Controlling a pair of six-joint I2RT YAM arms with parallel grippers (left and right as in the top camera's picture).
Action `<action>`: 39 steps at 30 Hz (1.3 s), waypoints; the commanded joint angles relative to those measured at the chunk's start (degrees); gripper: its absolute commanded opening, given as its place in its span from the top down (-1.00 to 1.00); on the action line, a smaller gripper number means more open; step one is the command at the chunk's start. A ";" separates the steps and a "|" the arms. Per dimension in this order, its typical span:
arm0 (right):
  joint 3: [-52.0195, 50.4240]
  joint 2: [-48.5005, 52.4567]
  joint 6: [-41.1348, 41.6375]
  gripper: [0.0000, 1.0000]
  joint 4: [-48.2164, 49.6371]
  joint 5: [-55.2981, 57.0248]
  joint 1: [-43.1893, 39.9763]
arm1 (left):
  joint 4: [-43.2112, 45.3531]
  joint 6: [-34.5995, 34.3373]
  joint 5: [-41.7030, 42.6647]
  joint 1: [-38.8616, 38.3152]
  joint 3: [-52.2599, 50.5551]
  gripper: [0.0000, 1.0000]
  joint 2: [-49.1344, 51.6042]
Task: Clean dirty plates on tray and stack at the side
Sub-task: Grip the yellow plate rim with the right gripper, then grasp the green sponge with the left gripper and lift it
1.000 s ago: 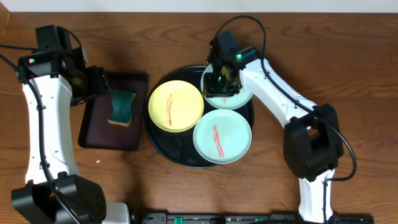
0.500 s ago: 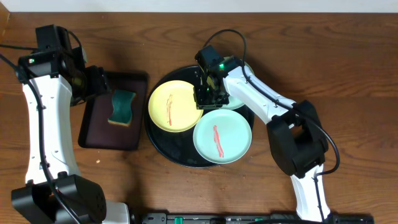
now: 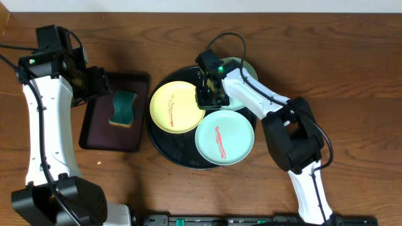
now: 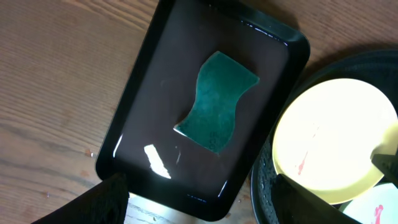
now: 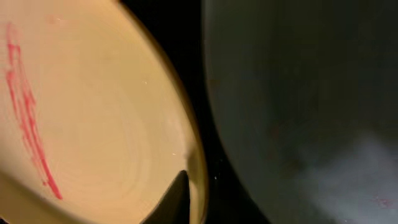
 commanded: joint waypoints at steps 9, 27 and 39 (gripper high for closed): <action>0.35 1.53 -2.84 0.97 -0.24 1.75 0.76 | 2.75 2.12 -0.72 0.28 -4.70 -0.36 1.51; 0.11 1.53 -7.13 0.98 -0.33 5.18 0.90 | 8.22 16.70 8.31 0.09 -5.20 -0.33 18.91; 0.09 1.53 -7.98 0.98 -0.28 5.18 0.90 | 9.94 16.63 7.21 -0.92 -5.75 -0.04 26.67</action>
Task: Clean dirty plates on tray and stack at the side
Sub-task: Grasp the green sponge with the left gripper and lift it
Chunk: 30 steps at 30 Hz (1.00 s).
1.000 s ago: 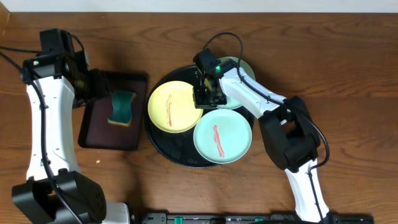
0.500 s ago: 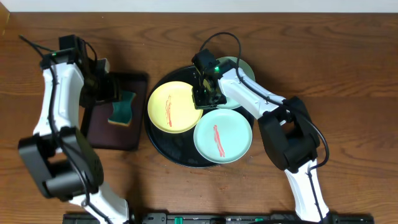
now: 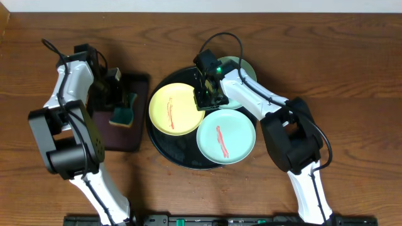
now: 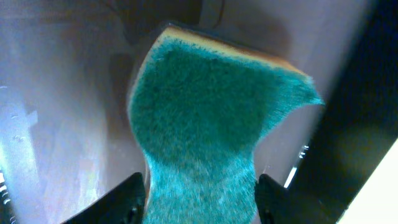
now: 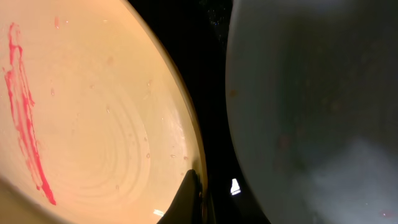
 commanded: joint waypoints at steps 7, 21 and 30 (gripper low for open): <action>-0.13 1.40 -2.38 0.98 -0.57 3.78 0.35 | 1.57 -3.67 -3.96 -0.83 -1.03 0.54 2.71; -0.13 1.40 -2.38 0.98 -0.55 3.78 0.39 | 0.83 -6.93 -5.09 -0.79 0.42 0.86 2.25; -0.13 1.40 -2.36 0.98 -0.96 3.76 0.22 | -6.36 -7.43 -4.61 -0.92 4.42 0.86 -6.36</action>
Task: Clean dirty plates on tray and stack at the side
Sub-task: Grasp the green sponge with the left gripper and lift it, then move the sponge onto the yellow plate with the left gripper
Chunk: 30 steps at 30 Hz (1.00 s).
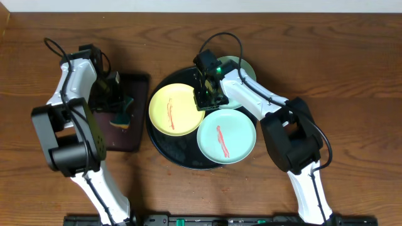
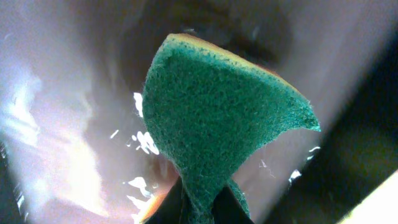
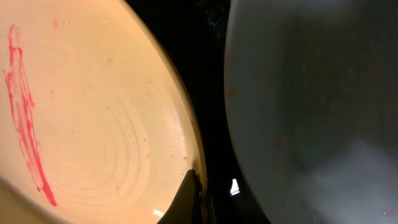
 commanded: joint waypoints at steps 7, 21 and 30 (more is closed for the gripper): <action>-0.15 1.40 -1.97 0.98 -0.87 3.74 0.28 | -4.17 -5.57 1.40 -2.03 2.49 0.85 -14.10; -0.15 1.40 -1.99 0.98 -1.49 3.74 0.28 | 0.04 -15.74 -7.04 -4.24 -1.05 0.85 -14.23; -0.15 1.40 -1.99 0.98 -1.55 3.74 0.28 | 0.46 -15.91 -3.08 -6.32 -1.05 0.86 -14.23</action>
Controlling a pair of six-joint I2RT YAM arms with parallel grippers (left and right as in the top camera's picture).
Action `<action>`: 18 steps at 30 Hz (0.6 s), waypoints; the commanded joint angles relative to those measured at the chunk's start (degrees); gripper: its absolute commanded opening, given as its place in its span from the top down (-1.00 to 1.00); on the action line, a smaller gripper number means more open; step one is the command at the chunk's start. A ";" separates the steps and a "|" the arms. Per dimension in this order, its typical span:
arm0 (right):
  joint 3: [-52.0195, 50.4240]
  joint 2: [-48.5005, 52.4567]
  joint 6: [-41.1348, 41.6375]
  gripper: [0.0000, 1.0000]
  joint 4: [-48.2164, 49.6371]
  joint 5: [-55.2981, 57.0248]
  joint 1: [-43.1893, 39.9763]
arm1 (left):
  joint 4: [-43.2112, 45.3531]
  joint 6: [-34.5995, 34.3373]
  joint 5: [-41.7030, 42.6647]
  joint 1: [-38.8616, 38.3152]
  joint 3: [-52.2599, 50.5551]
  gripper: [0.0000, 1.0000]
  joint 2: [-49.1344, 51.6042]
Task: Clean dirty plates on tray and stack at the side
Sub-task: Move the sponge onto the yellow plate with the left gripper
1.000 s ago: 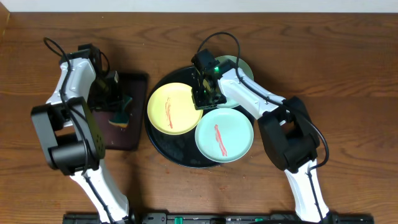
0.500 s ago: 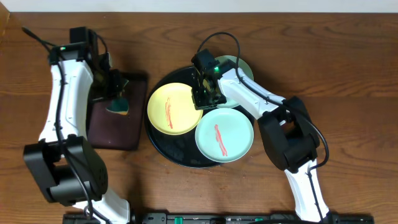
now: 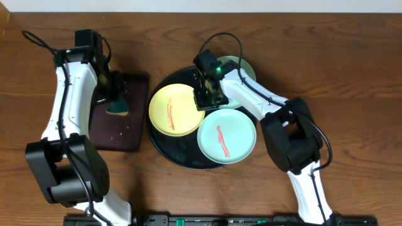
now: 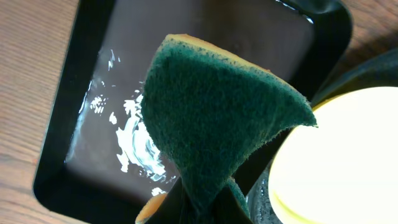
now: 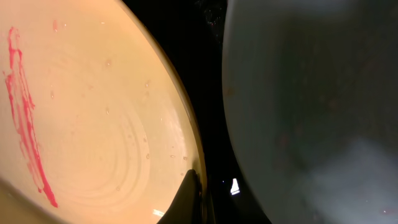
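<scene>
My left gripper [image 3: 112,94] is shut on a green sponge [image 4: 217,124] with a yellow back, held above the small dark tray [image 4: 56,168], whose bottom is wet. On the round black tray [image 3: 169,157] lie a yellow plate [image 3: 176,108] with a red streak, a light green plate [image 3: 226,135] with a red streak, and a third pale green plate [image 3: 242,66] at the back. My right gripper [image 5: 200,199] is shut on the yellow plate's [image 5: 93,124] right rim, one finger on its inner face.
The small dark tray [image 3: 116,135] lies left of the round tray on the brown wooden table [image 3: 352,63]. Both arms reach in over the table from the front edge.
My left gripper has lifted the sponge up off the small tray's wet bottom and a little towards the round tray. The right gripper holds the yellow plate's rim as before.
My left gripper hung open high above the sponge lying in the small tray. Then its fingers stood either side of the sponge, then they were shut on it at the tray's bottom, and now it hangs lifted. My right gripper stayed at the yellow plate's rim throughout.
</scene>
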 commanded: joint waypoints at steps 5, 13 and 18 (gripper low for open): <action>-0.22 1.40 -1.99 0.98 -1.16 3.72 0.28 | -0.11 -1.07 5.11 -5.35 -0.02 0.85 0.33; -0.22 1.40 -1.99 0.98 -1.36 3.72 0.28 | 1.20 -5.95 6.40 -13.25 -0.04 0.85 1.90; -0.22 1.40 -1.99 0.98 -1.38 3.74 0.28 | 3.26 -6.58 6.43 -16.11 -0.04 0.85 6.29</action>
